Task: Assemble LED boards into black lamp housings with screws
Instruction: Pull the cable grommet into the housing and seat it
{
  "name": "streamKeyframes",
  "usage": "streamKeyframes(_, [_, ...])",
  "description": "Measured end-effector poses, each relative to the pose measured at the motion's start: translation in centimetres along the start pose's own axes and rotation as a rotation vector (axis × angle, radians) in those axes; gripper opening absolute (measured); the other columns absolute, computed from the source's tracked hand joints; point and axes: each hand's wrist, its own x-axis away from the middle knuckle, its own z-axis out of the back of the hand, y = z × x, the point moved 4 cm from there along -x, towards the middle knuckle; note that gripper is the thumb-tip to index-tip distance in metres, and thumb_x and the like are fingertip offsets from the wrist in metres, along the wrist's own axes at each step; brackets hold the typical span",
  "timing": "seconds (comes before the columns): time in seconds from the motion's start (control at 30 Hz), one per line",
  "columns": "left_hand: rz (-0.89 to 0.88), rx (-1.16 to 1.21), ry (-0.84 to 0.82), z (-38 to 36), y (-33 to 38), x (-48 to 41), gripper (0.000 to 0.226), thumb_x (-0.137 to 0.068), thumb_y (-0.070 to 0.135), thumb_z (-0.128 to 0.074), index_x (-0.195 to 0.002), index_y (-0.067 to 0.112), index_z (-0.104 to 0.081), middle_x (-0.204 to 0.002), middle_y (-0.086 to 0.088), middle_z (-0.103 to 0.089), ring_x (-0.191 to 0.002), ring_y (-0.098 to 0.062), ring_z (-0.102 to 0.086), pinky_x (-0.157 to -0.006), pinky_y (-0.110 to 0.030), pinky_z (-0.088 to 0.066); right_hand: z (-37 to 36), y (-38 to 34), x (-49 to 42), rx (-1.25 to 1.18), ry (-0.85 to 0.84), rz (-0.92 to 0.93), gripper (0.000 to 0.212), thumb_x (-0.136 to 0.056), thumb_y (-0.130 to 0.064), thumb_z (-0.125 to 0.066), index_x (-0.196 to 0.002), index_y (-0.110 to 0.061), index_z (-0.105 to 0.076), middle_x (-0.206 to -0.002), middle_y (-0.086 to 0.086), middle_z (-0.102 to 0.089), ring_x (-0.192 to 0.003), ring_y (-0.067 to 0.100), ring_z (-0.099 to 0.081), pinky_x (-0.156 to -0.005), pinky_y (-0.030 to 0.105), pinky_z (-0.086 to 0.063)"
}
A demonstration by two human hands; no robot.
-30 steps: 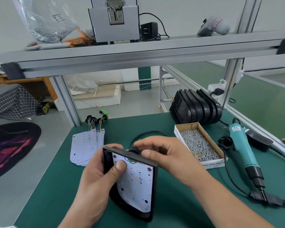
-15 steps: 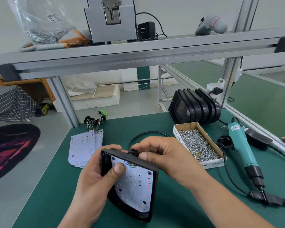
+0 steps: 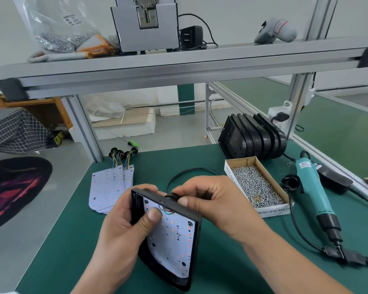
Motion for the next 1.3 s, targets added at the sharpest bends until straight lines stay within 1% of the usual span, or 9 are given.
streamKeyframes(0.23, [-0.054,-0.076,-0.015,-0.4,0.8,0.1,0.034,-0.080,0.029,-0.079,-0.113,0.030,-0.074,-0.112,-0.006,-0.078,-0.105,-0.015,-0.074,-0.089,-0.019,-0.056,0.4,-0.4,0.1,0.086,0.031,-0.018,0.020,-0.088,-0.016,-0.074,-0.100,-0.030,-0.083,-0.095,-0.001,-0.081,-0.089,0.011,-0.074,-0.082,0.025,-0.057])
streamKeyframes(0.3, [-0.091,-0.140,-0.003,-0.5,1.1,0.2,0.033,-0.082,0.025,-0.078,-0.113,0.032,-0.073,-0.113,-0.003,-0.078,-0.106,-0.014,-0.073,-0.090,-0.018,-0.055,0.7,-0.8,0.3,0.080,0.012,-0.031,0.019,-0.090,-0.024,-0.071,-0.106,-0.025,-0.083,-0.101,0.002,-0.081,-0.096,0.015,-0.073,-0.088,0.030,-0.056])
streamKeyframes(0.43, [-0.196,-0.307,0.022,-1.2,2.1,0.6,0.033,-0.086,0.014,-0.074,-0.112,0.034,-0.071,-0.113,0.003,-0.078,-0.105,-0.010,-0.072,-0.090,-0.012,-0.051,0.7,-2.1,0.9,0.135,-0.113,-0.022,0.040,-0.084,-0.045,-0.076,-0.118,-0.024,-0.075,-0.109,0.005,-0.075,-0.105,0.031,-0.069,-0.094,0.046,-0.054])
streamKeyframes(0.53, [-0.239,-0.376,0.068,-1.6,2.3,1.0,0.034,-0.086,0.013,-0.076,-0.113,0.032,-0.071,-0.111,0.005,-0.077,-0.103,-0.009,-0.072,-0.088,-0.010,-0.050,0.7,-2.4,0.8,0.292,-0.091,0.033,0.038,-0.080,-0.035,-0.084,-0.116,-0.029,-0.073,-0.106,-0.005,-0.070,-0.099,0.020,-0.067,-0.093,0.041,-0.054])
streamKeyframes(0.8, [-0.263,-0.388,0.104,-1.7,2.7,1.3,0.035,-0.086,0.015,-0.081,-0.111,0.038,-0.070,-0.112,0.008,-0.078,-0.103,-0.007,-0.073,-0.088,-0.009,-0.050,0.6,-2.0,0.7,0.300,-0.042,0.097,0.034,-0.080,-0.027,-0.086,-0.112,-0.028,-0.075,-0.102,-0.002,-0.070,-0.094,0.024,-0.067,-0.090,0.047,-0.054])
streamKeyframes(0.93, [-0.265,-0.398,0.118,-1.7,2.7,1.3,0.038,-0.085,0.013,-0.074,-0.110,0.041,-0.070,-0.111,0.008,-0.078,-0.101,-0.007,-0.073,-0.087,-0.008,-0.049,0.7,-1.9,0.7,0.296,-0.023,0.101,0.034,-0.080,-0.027,-0.087,-0.112,-0.029,-0.076,-0.101,-0.002,-0.070,-0.094,0.023,-0.067,-0.090,0.047,-0.055])
streamKeyframes(1.1, [-0.235,-0.374,0.169,-1.5,2.4,1.3,0.038,-0.082,0.020,-0.076,-0.108,0.046,-0.070,-0.106,0.007,-0.078,-0.094,-0.005,-0.072,-0.083,-0.008,-0.050,0.4,-1.6,0.7,0.204,-0.082,0.004,0.039,-0.083,-0.032,-0.086,-0.120,-0.032,-0.072,-0.112,-0.006,-0.075,-0.105,0.015,-0.071,-0.092,0.028,-0.056])
streamKeyframes(1.17, [-0.223,-0.384,0.184,-1.4,2.3,1.3,0.039,-0.081,0.022,-0.077,-0.107,0.050,-0.070,-0.104,0.009,-0.078,-0.093,-0.004,-0.072,-0.083,-0.007,-0.049,0.4,-1.5,0.8,0.183,-0.094,-0.013,0.041,-0.085,-0.031,-0.084,-0.125,-0.032,-0.071,-0.118,-0.006,-0.075,-0.112,0.016,-0.071,-0.097,0.029,-0.056])
streamKeyframes(1.3, [-0.211,-0.424,0.161,-1.4,2.1,1.2,0.038,-0.082,0.023,-0.076,-0.108,0.049,-0.069,-0.104,0.008,-0.078,-0.093,-0.006,-0.071,-0.083,-0.007,-0.049,0.3,-1.4,0.8,0.185,-0.092,-0.022,0.042,-0.085,-0.028,-0.084,-0.125,-0.028,-0.072,-0.115,-0.001,-0.076,-0.107,0.021,-0.072,-0.097,0.040,-0.059])
